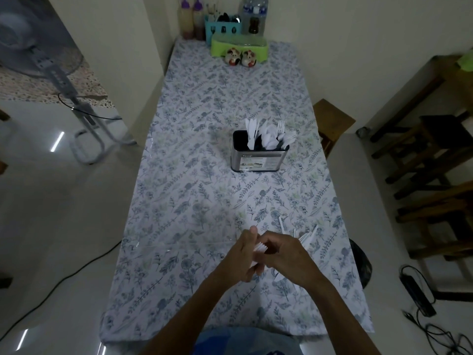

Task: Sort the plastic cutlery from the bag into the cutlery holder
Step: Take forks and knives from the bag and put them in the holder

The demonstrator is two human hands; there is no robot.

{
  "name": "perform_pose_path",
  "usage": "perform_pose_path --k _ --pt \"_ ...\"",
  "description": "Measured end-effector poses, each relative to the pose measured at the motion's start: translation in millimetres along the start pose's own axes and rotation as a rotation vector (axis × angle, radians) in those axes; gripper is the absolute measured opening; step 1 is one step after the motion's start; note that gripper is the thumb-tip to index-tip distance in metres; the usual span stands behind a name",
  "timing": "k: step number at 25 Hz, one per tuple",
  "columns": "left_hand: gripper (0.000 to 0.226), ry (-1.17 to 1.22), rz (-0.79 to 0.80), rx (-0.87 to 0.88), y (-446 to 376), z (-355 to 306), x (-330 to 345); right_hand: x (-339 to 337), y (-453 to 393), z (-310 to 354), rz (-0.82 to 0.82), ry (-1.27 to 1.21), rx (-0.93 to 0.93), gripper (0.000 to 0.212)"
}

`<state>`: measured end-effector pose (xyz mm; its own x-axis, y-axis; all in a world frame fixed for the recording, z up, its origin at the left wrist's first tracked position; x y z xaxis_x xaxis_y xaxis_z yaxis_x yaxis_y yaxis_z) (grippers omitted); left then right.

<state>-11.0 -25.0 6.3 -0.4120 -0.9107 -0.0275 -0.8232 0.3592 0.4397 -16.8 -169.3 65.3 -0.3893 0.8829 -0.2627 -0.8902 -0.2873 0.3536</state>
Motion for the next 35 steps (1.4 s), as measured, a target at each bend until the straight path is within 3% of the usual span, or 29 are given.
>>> perform_pose_path --k 4,7,9,12,14,17,26,27,30,32,35 --pt "0.031 -0.269 0.065 0.036 25 19 -7 -7 -9 -25 -0.008 0.186 0.103 0.017" --pt "0.025 -0.581 0.14 0.229 -23 -16 -32 -42 -38 -6 -0.087 0.443 0.015 0.012" --pt "0.028 -0.675 0.061 0.424 -73 -81 -40 -87 -69 39 -0.266 0.598 -0.177 0.006" --pt "0.029 -0.653 -0.118 0.658 -128 -205 -47 -157 -111 115 -0.66 0.748 -0.474 0.008" --pt "0.027 -0.646 -0.185 0.753 -152 -259 -52 -189 -133 142 -0.805 0.772 -0.587 0.003" --pt "0.03 -0.676 -0.158 0.773 -182 -271 -61 -205 -162 142 -0.801 0.808 -0.618 0.008" --pt "0.039 -0.708 -0.071 0.55 -243 -225 -71 -200 -218 91 -0.639 0.737 -0.484 0.011" --pt "0.052 -0.772 -0.063 0.546 -246 -222 -73 -198 -220 89 -0.617 0.748 -0.426 0.025" --pt "0.124 -1.066 -0.075 0.577 -247 -217 -77 -192 -220 80 -0.47 0.868 -0.121 0.093" --pt "0.136 -1.104 -0.082 0.617 -243 -218 -82 -189 -216 80 -0.437 0.848 -0.093 0.108" --pt "0.127 -1.071 -0.144 0.619 -223 -218 -86 -182 -199 74 -0.57 0.752 -0.166 0.101"
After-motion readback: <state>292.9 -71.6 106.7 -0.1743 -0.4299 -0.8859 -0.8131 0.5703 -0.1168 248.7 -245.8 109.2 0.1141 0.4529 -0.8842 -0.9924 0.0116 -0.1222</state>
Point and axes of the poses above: each hand's wrist, its own y-axis away from the middle knuckle, its own x-axis out of the palm, z = x × y, the point moved 2 cm from there along -y, towards the middle knuckle
